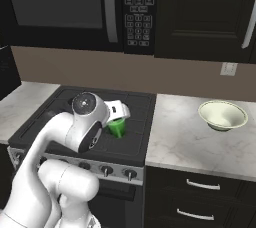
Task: Pick the cup and bowl from the counter and place them on the counter next to the sink.
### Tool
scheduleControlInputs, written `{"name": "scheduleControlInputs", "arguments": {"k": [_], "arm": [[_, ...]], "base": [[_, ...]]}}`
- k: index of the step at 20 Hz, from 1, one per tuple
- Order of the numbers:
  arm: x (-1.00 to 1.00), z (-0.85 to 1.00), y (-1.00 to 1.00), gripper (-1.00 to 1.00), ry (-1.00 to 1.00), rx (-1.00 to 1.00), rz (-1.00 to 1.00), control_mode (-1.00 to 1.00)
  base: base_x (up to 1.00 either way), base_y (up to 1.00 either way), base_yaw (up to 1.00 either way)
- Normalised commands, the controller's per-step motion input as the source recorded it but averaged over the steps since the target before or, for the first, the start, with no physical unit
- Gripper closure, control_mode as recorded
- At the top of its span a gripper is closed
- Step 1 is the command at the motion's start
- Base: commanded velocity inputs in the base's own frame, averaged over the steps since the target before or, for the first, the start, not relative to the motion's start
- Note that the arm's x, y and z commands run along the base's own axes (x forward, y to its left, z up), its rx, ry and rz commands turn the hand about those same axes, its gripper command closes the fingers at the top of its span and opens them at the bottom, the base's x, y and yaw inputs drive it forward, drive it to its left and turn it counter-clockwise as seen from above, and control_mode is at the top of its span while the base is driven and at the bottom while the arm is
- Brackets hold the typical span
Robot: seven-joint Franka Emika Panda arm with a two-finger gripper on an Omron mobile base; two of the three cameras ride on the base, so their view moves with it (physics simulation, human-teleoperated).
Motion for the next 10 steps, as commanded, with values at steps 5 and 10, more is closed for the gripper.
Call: {"name": "scheduleControlInputs", "arguments": {"k": [5,10], "arm": [[-0.26,0.16,0.49,1.00,0.00,0.00,0.03,-1.00],[-0.55,0.21,0.46,1.00,0.00,0.00,0.04,-1.00]], "base": [[0.00,0.00,0.00],[0.00,0.00,0.00]]}}
